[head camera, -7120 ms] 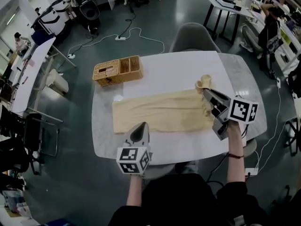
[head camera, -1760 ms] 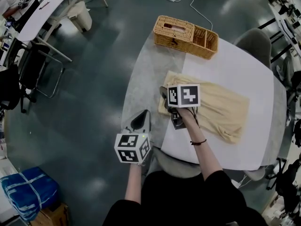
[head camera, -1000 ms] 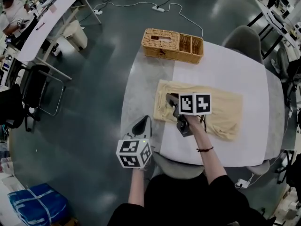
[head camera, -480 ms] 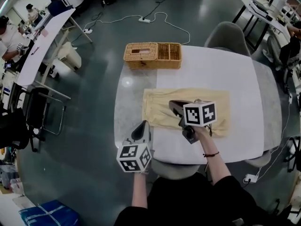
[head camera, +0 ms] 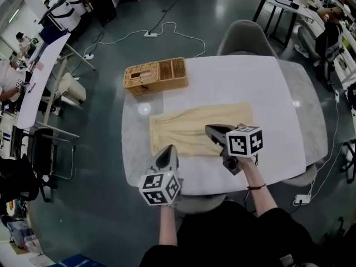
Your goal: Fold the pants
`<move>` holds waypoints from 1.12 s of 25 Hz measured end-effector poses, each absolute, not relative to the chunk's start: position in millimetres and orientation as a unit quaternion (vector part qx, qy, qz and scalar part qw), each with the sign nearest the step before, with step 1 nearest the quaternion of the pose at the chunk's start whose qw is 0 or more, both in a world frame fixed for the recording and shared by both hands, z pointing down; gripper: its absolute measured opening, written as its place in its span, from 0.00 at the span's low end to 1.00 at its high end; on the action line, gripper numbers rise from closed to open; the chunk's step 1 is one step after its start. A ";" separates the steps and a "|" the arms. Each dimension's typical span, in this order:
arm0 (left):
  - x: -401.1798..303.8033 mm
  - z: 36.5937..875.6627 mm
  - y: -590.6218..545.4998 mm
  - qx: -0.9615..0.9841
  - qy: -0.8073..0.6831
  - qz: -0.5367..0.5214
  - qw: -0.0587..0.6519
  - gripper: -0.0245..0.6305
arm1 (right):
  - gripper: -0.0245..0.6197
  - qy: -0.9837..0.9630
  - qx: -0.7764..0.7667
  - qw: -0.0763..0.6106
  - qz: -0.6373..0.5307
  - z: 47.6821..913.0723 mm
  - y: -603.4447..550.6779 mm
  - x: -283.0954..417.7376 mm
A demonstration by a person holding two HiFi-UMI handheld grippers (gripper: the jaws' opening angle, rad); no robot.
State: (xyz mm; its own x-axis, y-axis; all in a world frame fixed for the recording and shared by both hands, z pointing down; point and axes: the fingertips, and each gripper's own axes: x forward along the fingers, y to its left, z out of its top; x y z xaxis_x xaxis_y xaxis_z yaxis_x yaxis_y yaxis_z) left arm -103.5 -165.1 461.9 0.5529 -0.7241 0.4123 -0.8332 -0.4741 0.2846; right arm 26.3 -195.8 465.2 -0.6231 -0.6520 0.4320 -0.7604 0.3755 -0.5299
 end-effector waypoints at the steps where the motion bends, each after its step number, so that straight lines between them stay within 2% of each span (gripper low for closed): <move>1: -94.9 462.6 -164.5 0.853 -0.452 0.119 0.231 0.05 | 0.06 -0.823 0.433 0.071 0.361 465.5 -193.7 35.9; 15: -3.2 481.4 -156.2 0.874 -0.404 0.150 0.225 0.05 | 0.06 -0.780 0.502 0.066 0.368 490.1 -163.2 152.4; 28: 40.4 514.3 -157.8 0.873 -0.383 0.186 0.237 0.05 | 0.06 -0.722 0.551 0.058 0.415 535.5 -163.2 226.3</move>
State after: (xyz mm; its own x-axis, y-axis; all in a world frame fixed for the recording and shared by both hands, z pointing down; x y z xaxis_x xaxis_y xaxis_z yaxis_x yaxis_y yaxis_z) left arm 40.4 -157.8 514.3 0.6371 -0.5810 0.5066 -0.7572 -0.5945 0.2706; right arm 226.3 -163.2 535.5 -0.3872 -0.7471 0.5403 -0.8430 0.0497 -0.5356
